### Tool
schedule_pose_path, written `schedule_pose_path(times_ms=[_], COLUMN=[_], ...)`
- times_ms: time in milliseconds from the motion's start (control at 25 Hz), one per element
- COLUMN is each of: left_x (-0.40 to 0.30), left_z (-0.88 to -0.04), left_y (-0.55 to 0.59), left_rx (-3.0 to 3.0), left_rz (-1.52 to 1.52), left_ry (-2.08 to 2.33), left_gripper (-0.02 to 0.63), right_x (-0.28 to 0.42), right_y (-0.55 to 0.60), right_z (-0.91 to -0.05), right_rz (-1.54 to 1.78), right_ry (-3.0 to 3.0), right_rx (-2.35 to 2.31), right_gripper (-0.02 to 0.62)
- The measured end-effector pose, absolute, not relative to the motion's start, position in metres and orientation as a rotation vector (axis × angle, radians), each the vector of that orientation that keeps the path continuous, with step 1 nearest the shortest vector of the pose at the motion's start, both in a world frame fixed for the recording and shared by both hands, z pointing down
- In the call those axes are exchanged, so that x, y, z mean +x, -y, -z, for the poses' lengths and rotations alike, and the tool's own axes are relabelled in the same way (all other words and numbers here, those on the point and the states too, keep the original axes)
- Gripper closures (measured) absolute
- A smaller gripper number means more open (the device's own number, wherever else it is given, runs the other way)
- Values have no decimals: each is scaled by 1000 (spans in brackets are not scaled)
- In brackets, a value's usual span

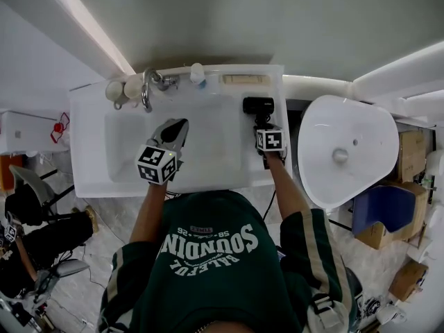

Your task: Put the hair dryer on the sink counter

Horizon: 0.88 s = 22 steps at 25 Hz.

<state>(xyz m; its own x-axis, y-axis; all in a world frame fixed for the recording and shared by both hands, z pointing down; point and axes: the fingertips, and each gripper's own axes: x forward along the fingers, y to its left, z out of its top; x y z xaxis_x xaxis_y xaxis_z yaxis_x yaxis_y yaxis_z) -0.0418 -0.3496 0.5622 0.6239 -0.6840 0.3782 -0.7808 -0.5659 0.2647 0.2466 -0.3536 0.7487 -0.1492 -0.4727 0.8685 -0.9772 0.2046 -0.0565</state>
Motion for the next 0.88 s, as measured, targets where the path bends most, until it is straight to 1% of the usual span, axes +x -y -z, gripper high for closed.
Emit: schedule_pose_path(times_ms=[480,640,680,760,880], left_x=[-45,-50,-51,-54,-60], left_z=[-558,-554,-553,-551,-548], left_y=[349,349,349,351,352], left_rx=[2462,2468,2469,2470,2471], left_rz=[-307,-299,-297,-290,-283], left_ry=[1144,1154,1158,1169,1186], left_gripper=[555,555,555,555,555], right_x=[253,242,237,227,209], right_y=[346,354,357,365,375], right_z=[-695,-674,-669,-659,-645], right_rz=[-783,-735,-723,-698,-682], right_ry=[1777,1833,1851,1885,1962], right_rx=[1566,1597,1597,1602,1586], right_gripper=[393,394,410,415,469])
